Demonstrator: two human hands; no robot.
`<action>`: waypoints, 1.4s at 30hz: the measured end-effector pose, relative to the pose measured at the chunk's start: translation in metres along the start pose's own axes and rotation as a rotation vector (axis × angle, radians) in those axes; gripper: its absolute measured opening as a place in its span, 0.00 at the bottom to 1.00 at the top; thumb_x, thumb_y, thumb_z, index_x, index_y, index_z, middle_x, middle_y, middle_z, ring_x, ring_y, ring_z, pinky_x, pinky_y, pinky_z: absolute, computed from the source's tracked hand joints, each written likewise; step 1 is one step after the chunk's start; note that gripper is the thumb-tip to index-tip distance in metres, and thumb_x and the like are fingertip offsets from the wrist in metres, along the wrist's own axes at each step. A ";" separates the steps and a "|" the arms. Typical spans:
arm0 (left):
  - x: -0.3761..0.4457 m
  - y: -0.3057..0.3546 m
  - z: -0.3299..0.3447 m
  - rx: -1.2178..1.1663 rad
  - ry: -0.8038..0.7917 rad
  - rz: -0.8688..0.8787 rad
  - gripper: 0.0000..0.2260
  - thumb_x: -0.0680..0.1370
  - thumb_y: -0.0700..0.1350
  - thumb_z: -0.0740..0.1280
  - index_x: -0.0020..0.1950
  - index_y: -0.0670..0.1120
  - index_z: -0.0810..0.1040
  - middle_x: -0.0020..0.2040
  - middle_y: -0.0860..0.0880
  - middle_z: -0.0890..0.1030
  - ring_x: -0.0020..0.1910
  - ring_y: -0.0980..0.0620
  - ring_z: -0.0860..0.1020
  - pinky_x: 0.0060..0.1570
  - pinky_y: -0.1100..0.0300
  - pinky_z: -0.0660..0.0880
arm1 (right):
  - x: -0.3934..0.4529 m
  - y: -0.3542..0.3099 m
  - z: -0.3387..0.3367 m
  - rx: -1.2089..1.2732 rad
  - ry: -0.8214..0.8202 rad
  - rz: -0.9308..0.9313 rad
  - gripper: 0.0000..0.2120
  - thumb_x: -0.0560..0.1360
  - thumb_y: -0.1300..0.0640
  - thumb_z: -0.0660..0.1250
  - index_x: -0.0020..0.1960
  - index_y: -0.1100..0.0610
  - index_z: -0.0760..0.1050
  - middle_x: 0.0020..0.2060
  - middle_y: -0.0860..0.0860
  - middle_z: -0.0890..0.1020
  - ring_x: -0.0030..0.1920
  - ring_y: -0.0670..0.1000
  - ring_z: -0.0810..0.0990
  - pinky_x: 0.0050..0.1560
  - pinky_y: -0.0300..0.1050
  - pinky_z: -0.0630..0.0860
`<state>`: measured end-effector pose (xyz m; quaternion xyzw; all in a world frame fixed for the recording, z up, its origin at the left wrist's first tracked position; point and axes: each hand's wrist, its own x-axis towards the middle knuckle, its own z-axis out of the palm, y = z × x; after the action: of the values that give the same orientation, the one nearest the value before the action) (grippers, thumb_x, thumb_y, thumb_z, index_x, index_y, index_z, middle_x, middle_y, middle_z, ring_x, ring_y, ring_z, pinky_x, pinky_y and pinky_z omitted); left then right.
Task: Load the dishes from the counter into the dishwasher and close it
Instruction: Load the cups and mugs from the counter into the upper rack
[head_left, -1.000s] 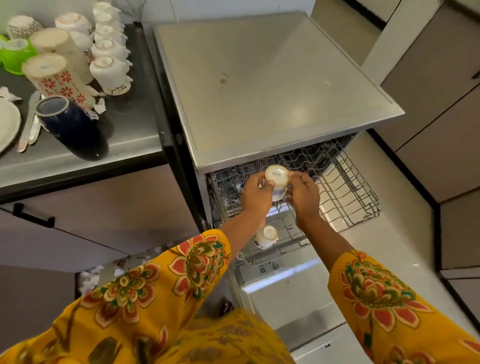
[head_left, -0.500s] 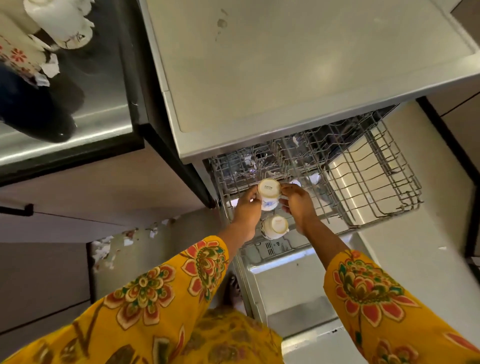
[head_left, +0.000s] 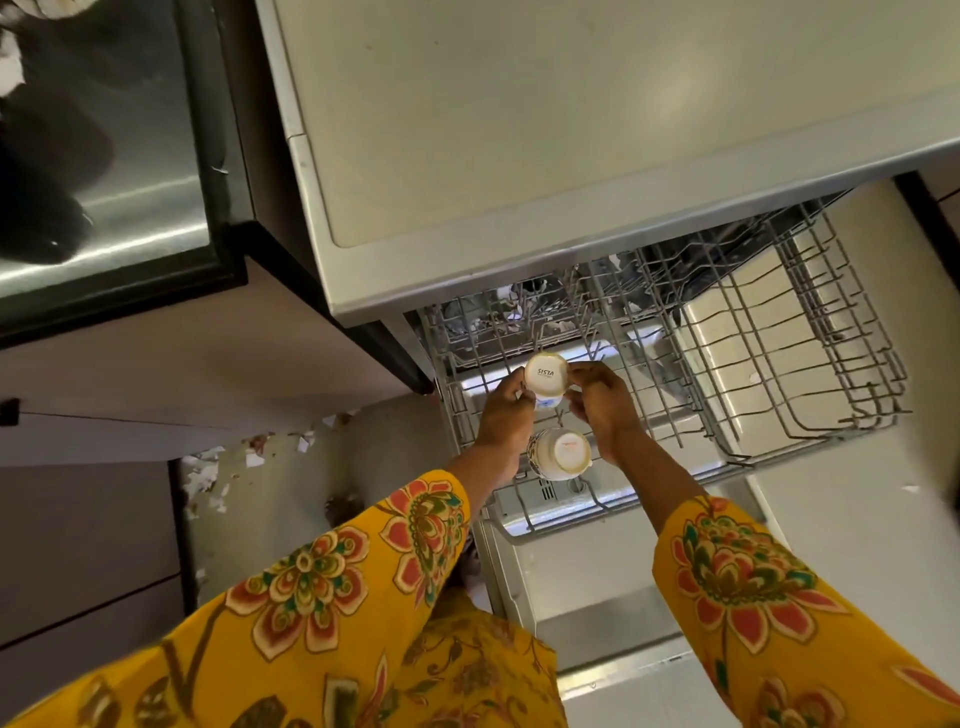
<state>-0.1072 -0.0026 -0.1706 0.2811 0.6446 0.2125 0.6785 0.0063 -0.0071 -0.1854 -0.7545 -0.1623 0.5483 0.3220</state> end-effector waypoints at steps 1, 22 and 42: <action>0.001 0.000 0.000 -0.001 -0.002 0.002 0.19 0.80 0.34 0.56 0.65 0.50 0.75 0.62 0.46 0.78 0.50 0.53 0.69 0.43 0.64 0.67 | 0.001 0.000 0.002 -0.012 -0.004 -0.001 0.09 0.75 0.60 0.61 0.40 0.50 0.74 0.45 0.55 0.79 0.46 0.55 0.75 0.48 0.50 0.72; 0.002 0.009 -0.001 0.260 -0.135 -0.001 0.23 0.79 0.29 0.55 0.73 0.44 0.66 0.68 0.45 0.71 0.65 0.53 0.68 0.56 0.66 0.62 | 0.024 0.008 -0.004 -0.428 0.034 -0.016 0.12 0.77 0.55 0.65 0.57 0.58 0.79 0.51 0.60 0.82 0.47 0.59 0.79 0.57 0.58 0.76; -0.007 0.011 -0.014 0.293 -0.117 -0.148 0.25 0.79 0.32 0.53 0.75 0.48 0.63 0.73 0.43 0.65 0.69 0.45 0.66 0.60 0.58 0.66 | 0.015 -0.002 0.002 -0.418 0.032 0.017 0.16 0.79 0.51 0.56 0.64 0.51 0.73 0.61 0.58 0.77 0.60 0.61 0.76 0.64 0.59 0.71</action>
<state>-0.1211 0.0023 -0.1584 0.3406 0.6469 0.0489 0.6805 0.0099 0.0040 -0.1948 -0.8150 -0.2608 0.4933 0.1564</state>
